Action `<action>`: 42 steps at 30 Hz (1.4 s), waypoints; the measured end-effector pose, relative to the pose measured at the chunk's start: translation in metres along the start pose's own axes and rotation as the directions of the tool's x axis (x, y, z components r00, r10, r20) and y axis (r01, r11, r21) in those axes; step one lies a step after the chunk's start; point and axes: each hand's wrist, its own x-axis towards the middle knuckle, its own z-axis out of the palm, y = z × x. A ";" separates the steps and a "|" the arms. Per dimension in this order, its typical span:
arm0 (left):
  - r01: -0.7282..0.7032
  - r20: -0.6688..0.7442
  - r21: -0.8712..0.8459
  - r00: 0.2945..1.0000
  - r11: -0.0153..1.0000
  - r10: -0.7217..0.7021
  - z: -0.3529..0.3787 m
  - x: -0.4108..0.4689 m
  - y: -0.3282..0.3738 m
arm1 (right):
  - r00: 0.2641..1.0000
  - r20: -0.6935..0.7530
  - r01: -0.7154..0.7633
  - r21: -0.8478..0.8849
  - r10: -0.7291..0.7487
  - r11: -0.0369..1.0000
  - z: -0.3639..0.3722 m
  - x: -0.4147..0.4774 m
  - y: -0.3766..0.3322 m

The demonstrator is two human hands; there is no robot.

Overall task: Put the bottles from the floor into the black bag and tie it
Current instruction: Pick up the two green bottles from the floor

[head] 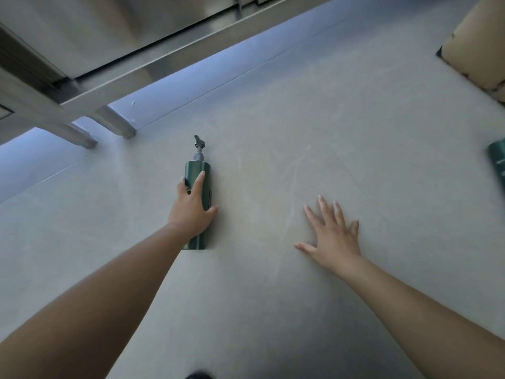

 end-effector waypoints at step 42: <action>-0.586 0.128 0.051 0.807 0.809 0.577 0.043 -0.080 0.317 | 0.914 -0.240 -0.297 0.152 0.327 0.943 -0.112 -0.081 0.316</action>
